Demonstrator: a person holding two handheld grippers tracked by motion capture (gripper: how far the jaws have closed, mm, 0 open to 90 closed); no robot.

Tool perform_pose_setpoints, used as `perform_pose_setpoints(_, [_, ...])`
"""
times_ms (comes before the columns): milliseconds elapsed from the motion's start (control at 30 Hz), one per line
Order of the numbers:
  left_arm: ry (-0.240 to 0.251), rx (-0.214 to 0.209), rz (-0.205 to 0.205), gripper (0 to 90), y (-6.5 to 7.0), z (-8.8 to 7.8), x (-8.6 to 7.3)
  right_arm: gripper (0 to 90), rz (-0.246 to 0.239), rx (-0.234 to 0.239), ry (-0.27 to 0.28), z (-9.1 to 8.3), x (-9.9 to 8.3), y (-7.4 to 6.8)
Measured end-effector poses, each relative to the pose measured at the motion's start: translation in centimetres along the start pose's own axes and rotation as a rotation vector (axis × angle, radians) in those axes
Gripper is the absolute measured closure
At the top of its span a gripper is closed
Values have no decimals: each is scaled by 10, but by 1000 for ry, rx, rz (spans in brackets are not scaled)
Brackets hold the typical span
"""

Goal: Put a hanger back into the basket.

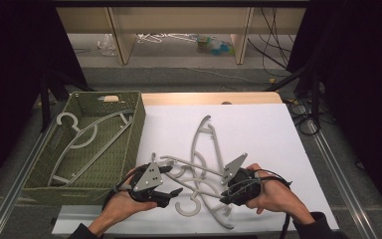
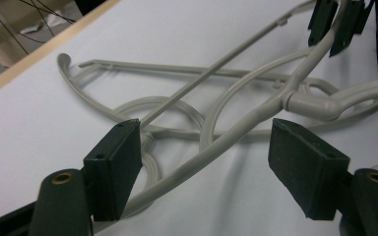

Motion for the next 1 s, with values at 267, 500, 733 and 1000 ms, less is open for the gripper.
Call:
perform_pose_setpoints(267, [-79,-52,79,331,4,14,-9,821,-15,7,-2,-2,0,-3])
perform_pose_setpoints(500, [-108,-97,153,369,9,30,-11,821,-22,15,6,-2,1,-3])
perform_pose_setpoints(733, [-114,-167,241,576,14,37,-9,820,-35,21,8,-1,1,-5])
perform_pose_setpoints(1000, [-125,-227,427,706,13,33,5,824,-39,0,21,-5,2,1])
Point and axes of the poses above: each handheld gripper's, and its own axes: z roughly forward along the jaws, x roughly out of its top, y roughly to its right, the point moved 6 cm from there along z, roughly forward along the jaws, and after that the axes turned 12 degrees about y, right-handed, at the moved point
